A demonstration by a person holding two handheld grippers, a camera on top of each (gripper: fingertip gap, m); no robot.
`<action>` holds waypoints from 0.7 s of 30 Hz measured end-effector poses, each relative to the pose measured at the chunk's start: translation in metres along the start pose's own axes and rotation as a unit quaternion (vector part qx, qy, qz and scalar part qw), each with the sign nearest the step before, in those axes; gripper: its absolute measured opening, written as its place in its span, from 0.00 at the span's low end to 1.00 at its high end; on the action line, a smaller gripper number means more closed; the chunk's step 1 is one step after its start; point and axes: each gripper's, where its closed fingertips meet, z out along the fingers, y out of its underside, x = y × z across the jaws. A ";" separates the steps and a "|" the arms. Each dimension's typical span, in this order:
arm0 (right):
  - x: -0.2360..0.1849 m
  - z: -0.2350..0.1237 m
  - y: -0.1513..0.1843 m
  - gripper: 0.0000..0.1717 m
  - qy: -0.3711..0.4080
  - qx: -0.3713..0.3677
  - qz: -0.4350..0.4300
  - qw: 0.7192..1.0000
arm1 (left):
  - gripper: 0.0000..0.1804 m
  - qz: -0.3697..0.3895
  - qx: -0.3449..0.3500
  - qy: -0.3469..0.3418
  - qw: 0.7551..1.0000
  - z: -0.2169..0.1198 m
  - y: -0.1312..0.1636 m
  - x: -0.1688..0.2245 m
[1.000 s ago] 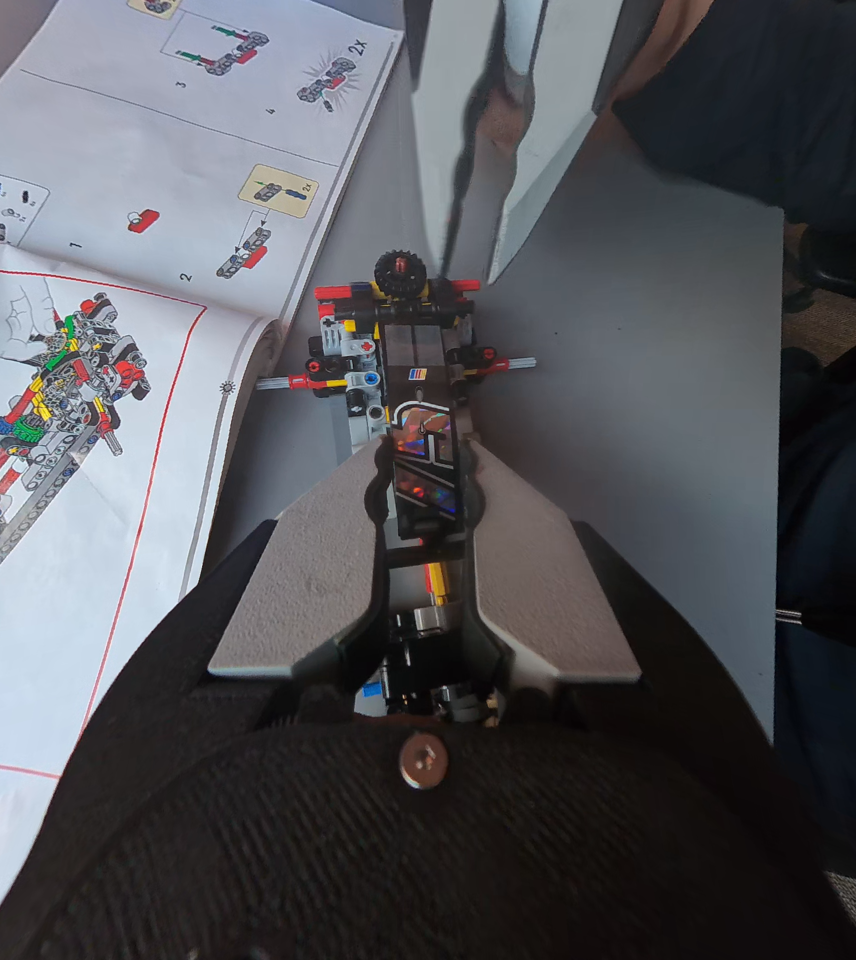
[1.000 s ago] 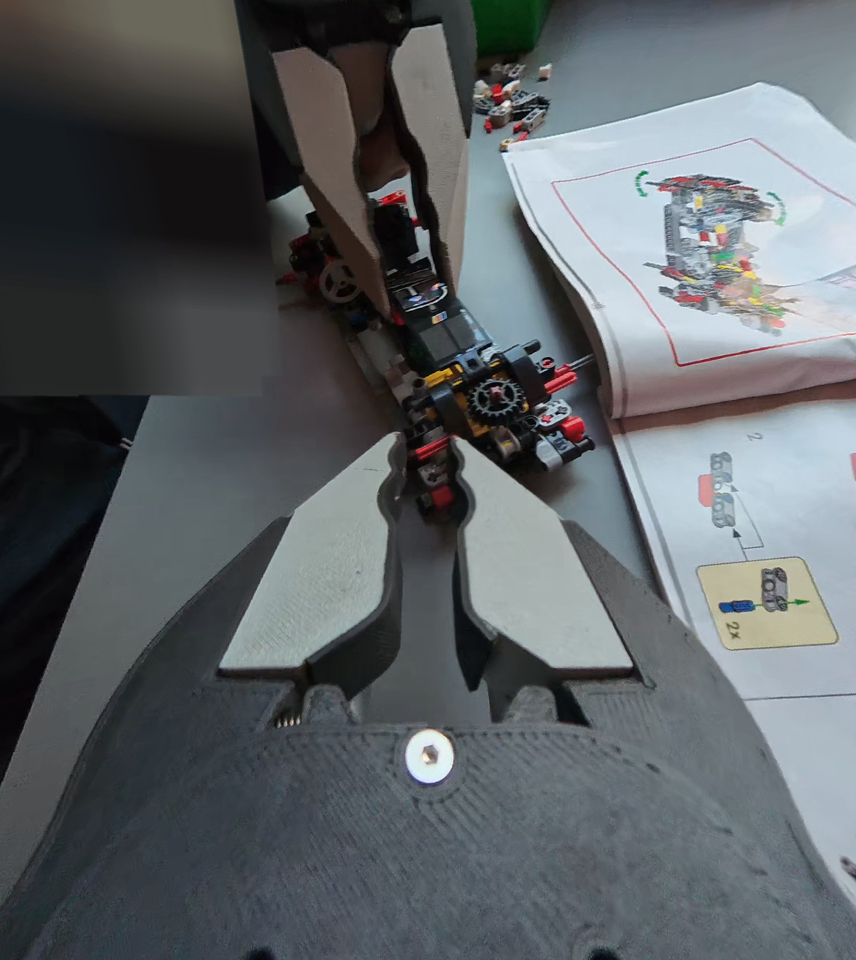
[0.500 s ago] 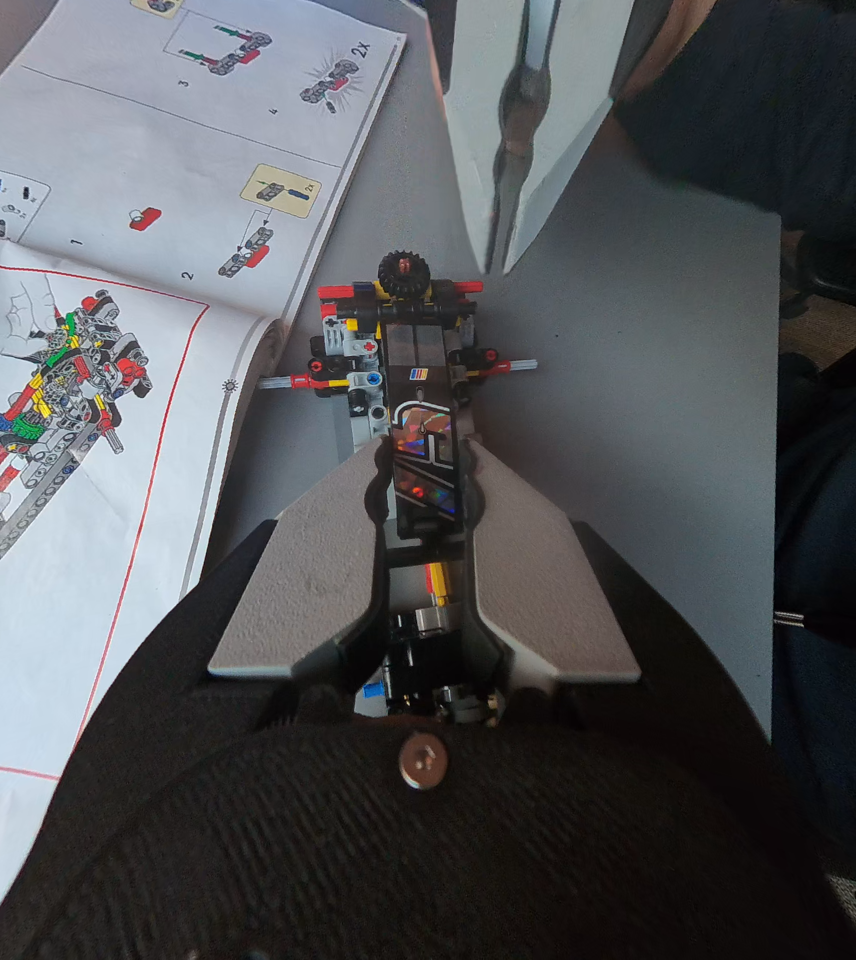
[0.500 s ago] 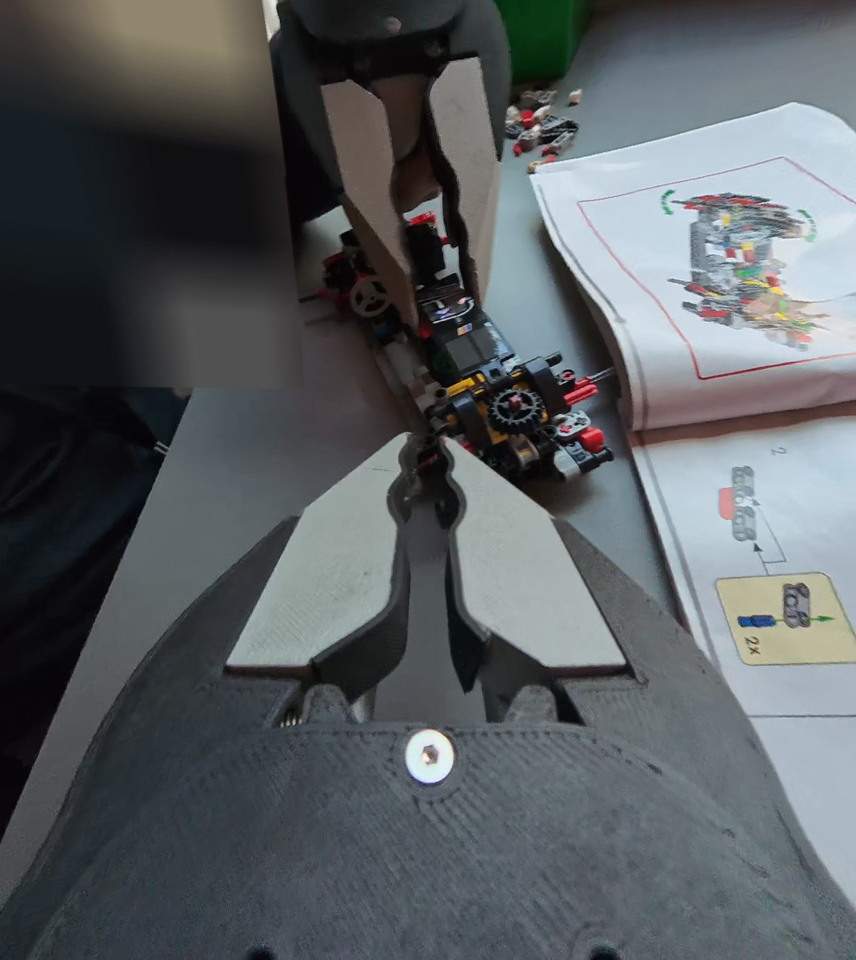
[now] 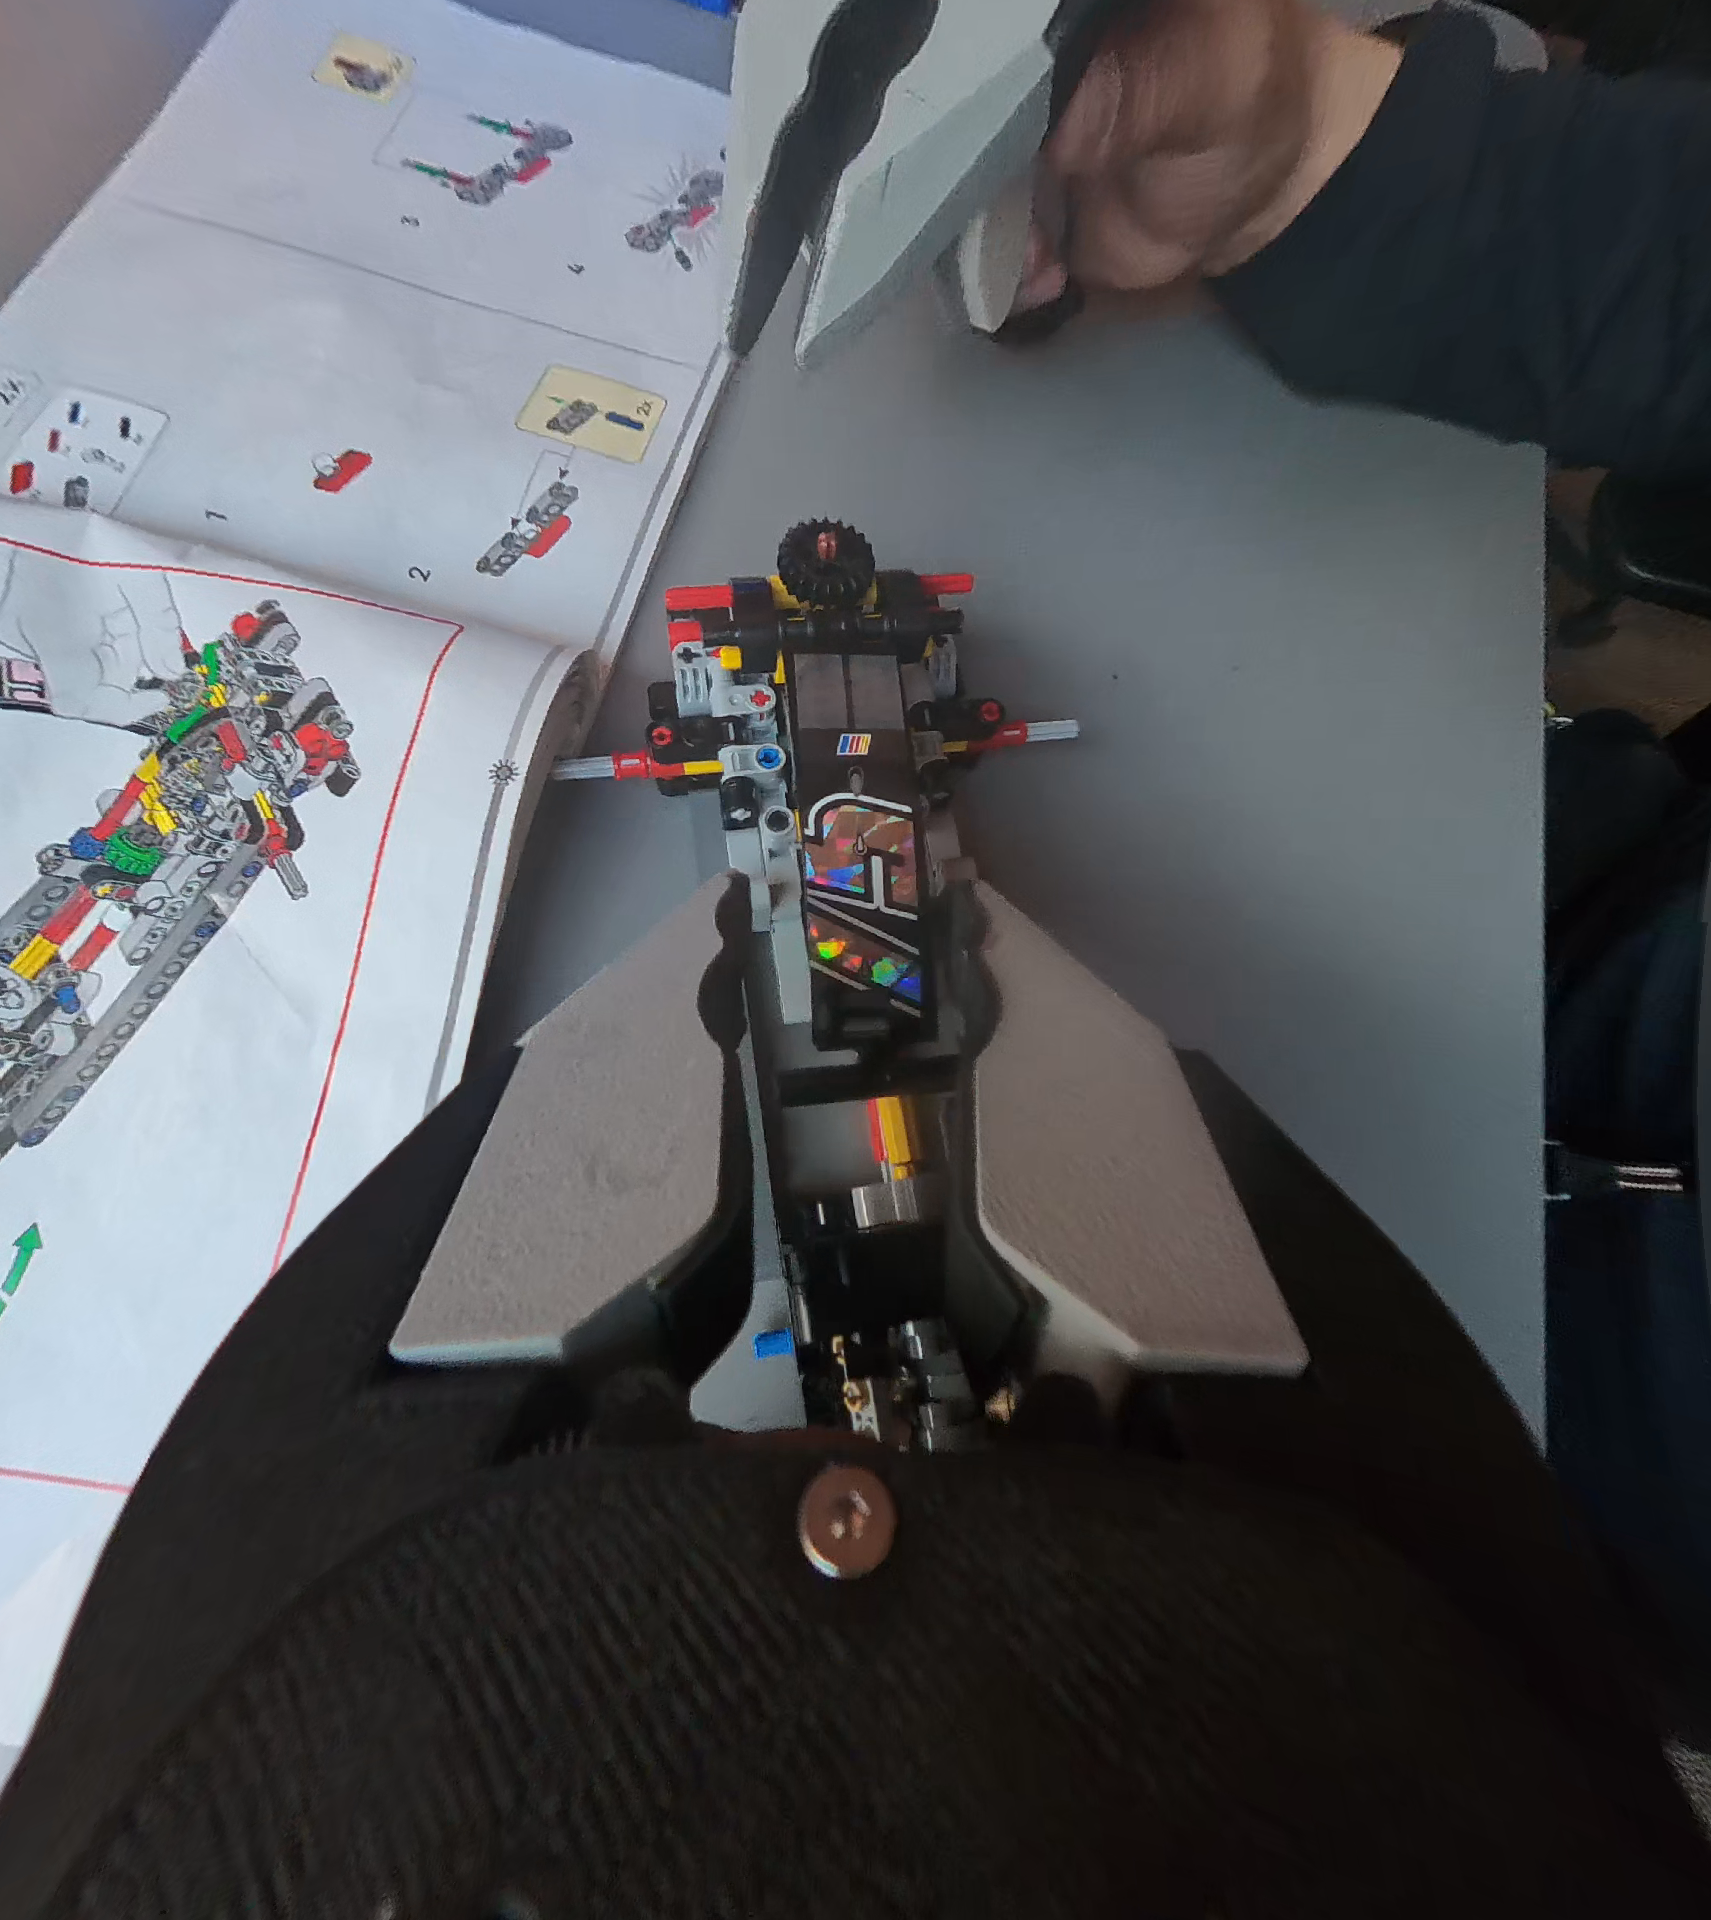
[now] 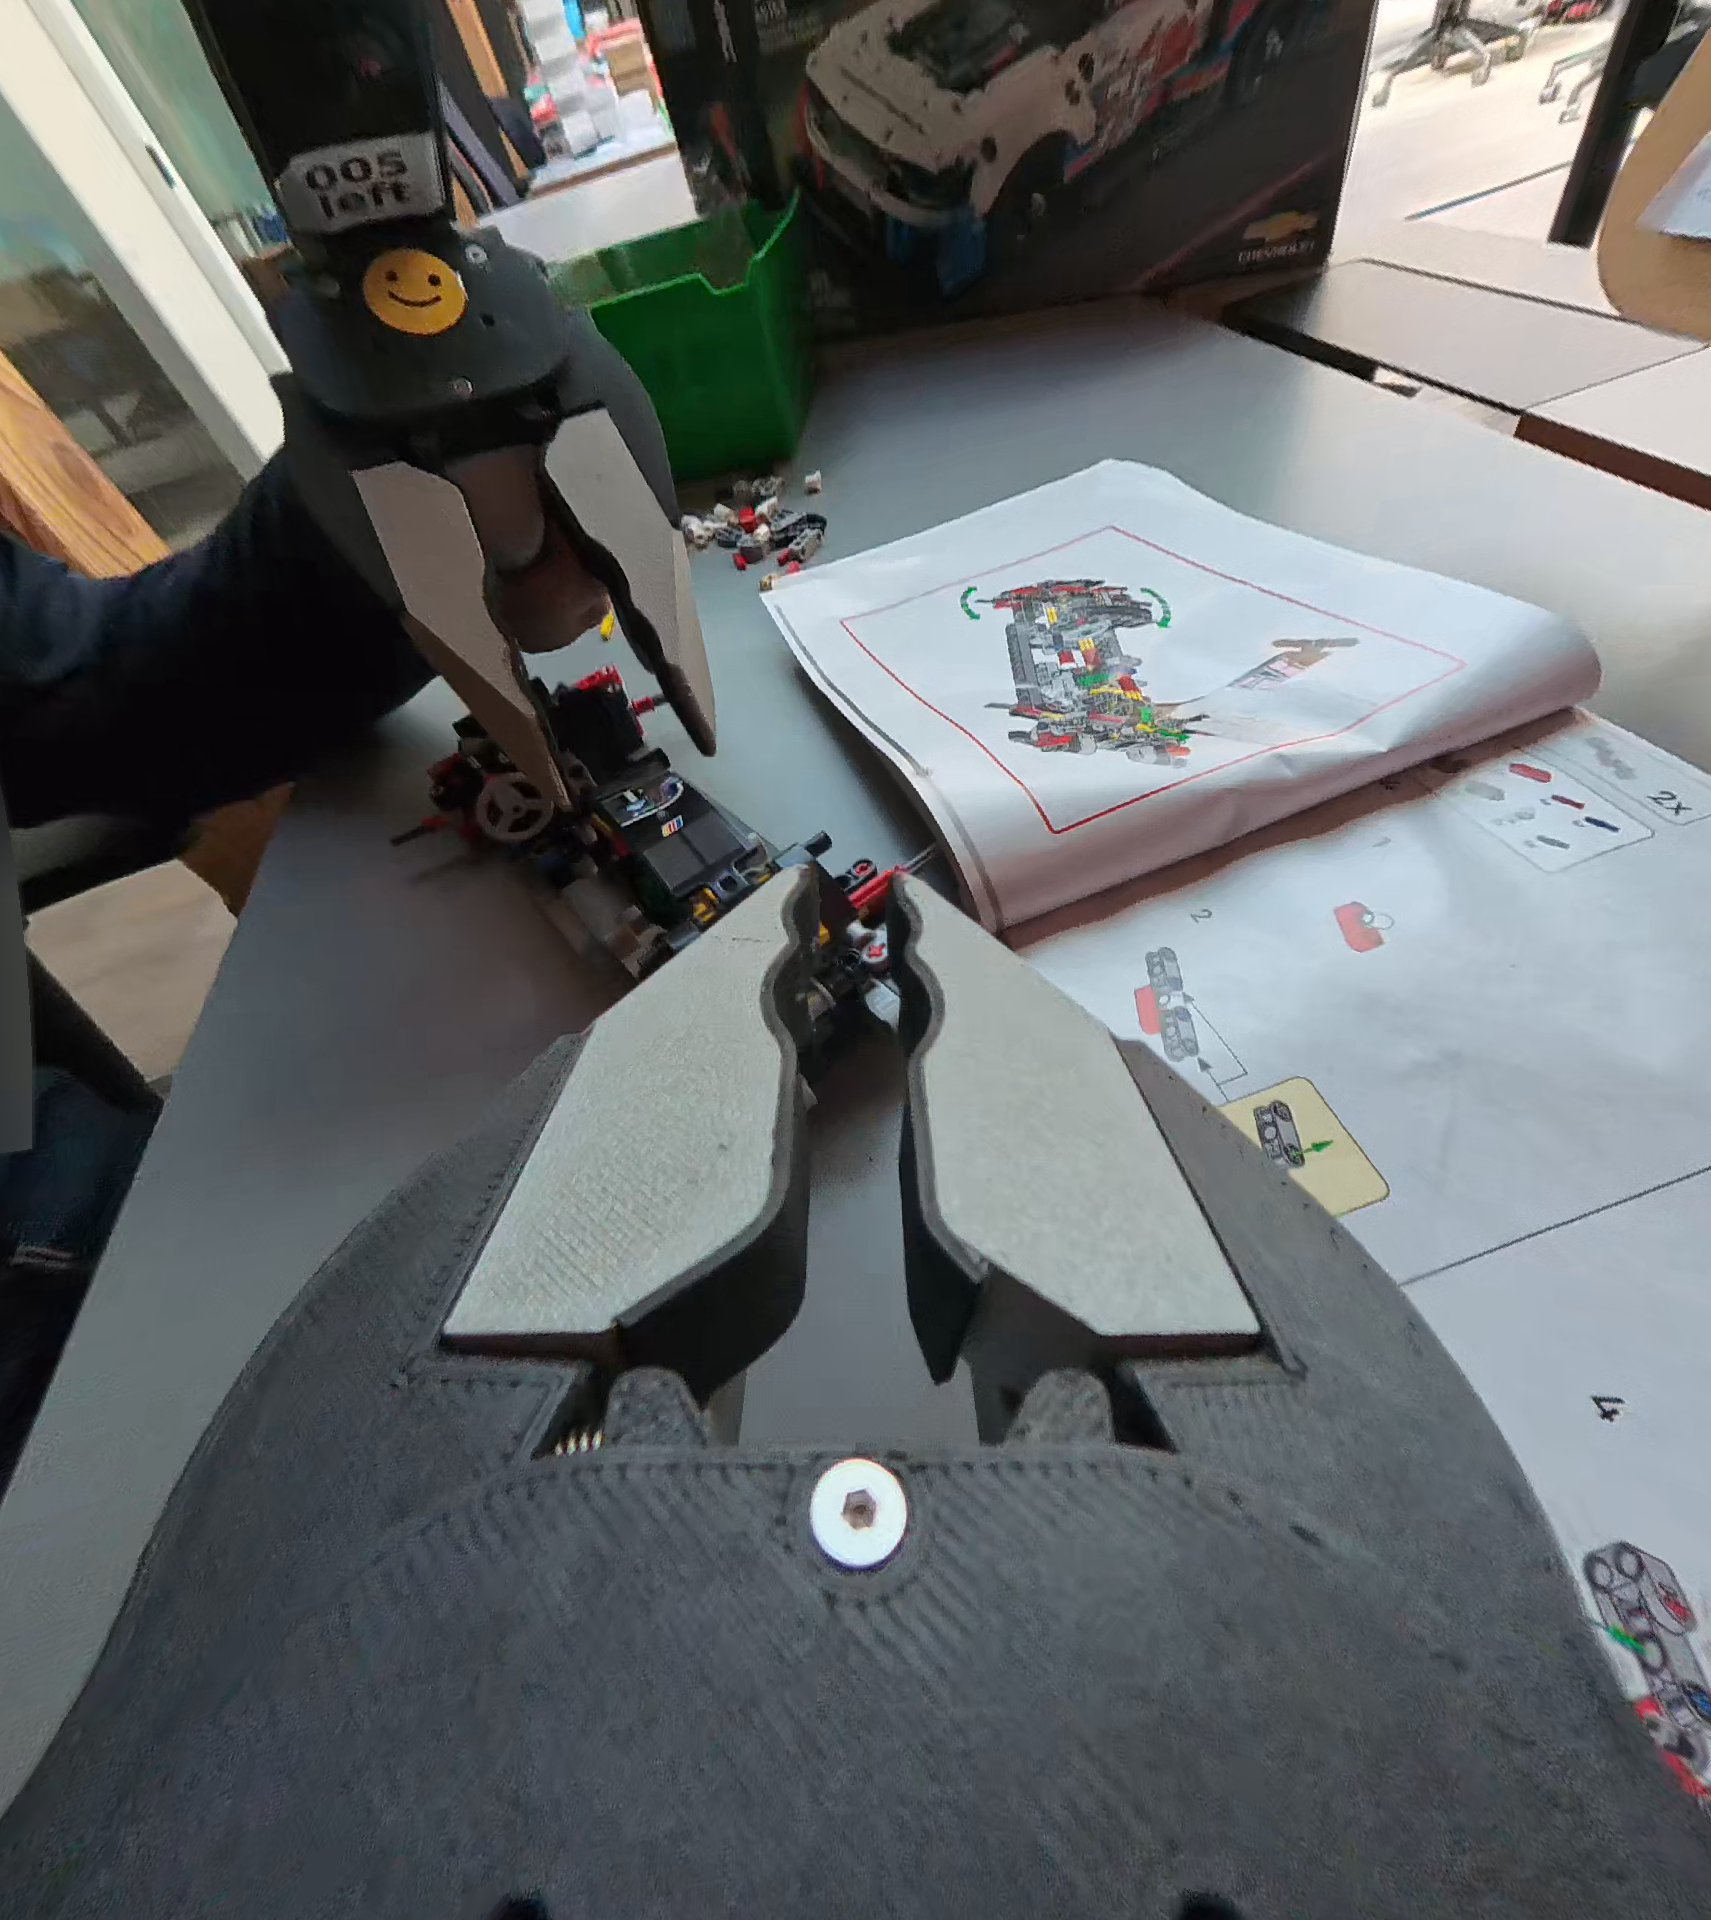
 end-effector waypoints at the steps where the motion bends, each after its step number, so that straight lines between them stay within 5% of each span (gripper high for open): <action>1: 0.000 -0.001 -0.003 0.05 0.002 0.008 0.001 1.000 | 0.20 0.002 0.005 -0.002 1.000 -0.004 -0.002 0.000; 5: 0.008 -0.009 -0.013 0.04 0.047 0.028 -0.018 0.998 | 0.16 0.010 0.041 -0.028 0.999 -0.018 -0.011 -0.010; 13: 0.021 -0.062 -0.020 0.05 0.082 0.076 0.007 0.994 | 0.12 0.025 -0.090 -0.062 0.994 0.001 -0.041 -0.005; 21: 0.002 -0.096 0.013 0.15 0.024 0.012 0.058 0.998 | 0.11 -0.017 -0.201 -0.087 0.976 0.032 -0.040 -0.012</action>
